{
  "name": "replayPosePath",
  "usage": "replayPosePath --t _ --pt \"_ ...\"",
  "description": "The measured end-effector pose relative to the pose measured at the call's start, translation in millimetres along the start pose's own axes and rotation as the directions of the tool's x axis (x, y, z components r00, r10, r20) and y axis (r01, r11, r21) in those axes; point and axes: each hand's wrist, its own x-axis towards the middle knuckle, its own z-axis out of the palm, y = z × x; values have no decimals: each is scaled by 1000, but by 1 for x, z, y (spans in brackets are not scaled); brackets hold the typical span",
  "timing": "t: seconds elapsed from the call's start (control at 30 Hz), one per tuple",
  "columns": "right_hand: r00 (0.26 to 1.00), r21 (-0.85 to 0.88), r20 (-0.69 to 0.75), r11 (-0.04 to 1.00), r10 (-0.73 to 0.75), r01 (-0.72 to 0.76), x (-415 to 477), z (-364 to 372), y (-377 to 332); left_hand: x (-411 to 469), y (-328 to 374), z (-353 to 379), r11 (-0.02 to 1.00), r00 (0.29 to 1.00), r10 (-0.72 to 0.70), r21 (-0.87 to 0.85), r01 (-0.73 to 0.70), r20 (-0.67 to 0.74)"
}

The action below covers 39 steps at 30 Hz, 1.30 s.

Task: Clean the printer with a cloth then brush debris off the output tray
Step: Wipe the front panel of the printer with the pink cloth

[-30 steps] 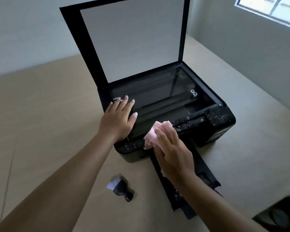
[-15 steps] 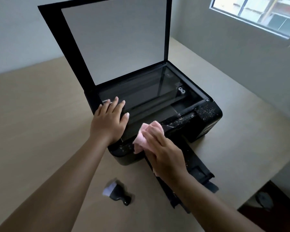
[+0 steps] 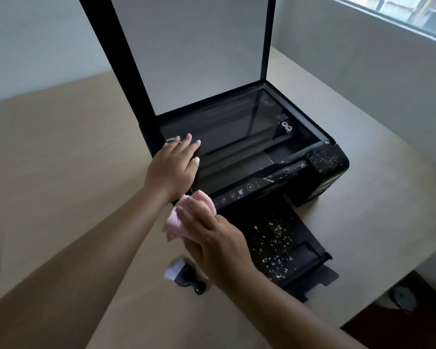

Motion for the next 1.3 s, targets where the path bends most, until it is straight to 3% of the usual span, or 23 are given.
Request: replayPosePath --t 0.07,0.17,0.23,0.33,0.43,0.53,0.6,0.67,0.83,0.9,0.97,1.0,1.17,1.2,1.3 --pt "1000 -67 16 998 -21 22 0 -9 13 1 -11 -4 998 997 61 6 -62 49" --pt "989 -121 -84 984 119 -129 -3 -23 40 2 -14 -3 996 997 81 32 -82 20" --pt "977 -70 -101 979 185 -193 0 -17 29 2 -13 -1 997 997 70 26 -70 -18" --pt "998 -37 -31 998 50 -51 5 4 -7 3 -18 -1 997 997 72 30 -72 -30" --pt "999 -73 24 997 -29 31 1 -15 20 2 -20 0 997 997 74 36 -73 -29" --pt "988 -149 -61 977 144 -151 -6 -47 79 0 -18 1 997 997 72 37 -71 -27" --pt "931 -94 -179 936 318 -338 -4 -54 104 1 -18 0 997 997 65 36 -63 -33" --pt "890 -35 -218 908 400 -417 3 -47 98 1 -16 0 998 998 60 37 -59 -29" --pt "992 -166 -41 978 123 -128 2 -50 97 1 -5 -3 997 999 -6 80 2 44" --pt "974 -187 -72 956 216 -226 -4 -65 128 1 13 -1 991 988 -108 92 98 108" --pt "885 -68 -200 895 421 -442 -7 -69 148 -3 31 7 977 979 -178 132 165 95" --pt "858 -15 -242 882 453 -470 -6 -64 143 -6 36 10 972 980 -188 156 176 64" --pt "981 -46 -97 984 169 -174 -14 -49 117 -5 37 12 971 985 -170 163 172 -26" --pt "981 -77 -93 981 173 -180 -16 -54 127 -5 38 12 973 985 -170 156 172 -27" --pt "907 -78 -191 915 376 -396 -13 -64 146 -5 41 14 973 985 -171 152 174 -33"
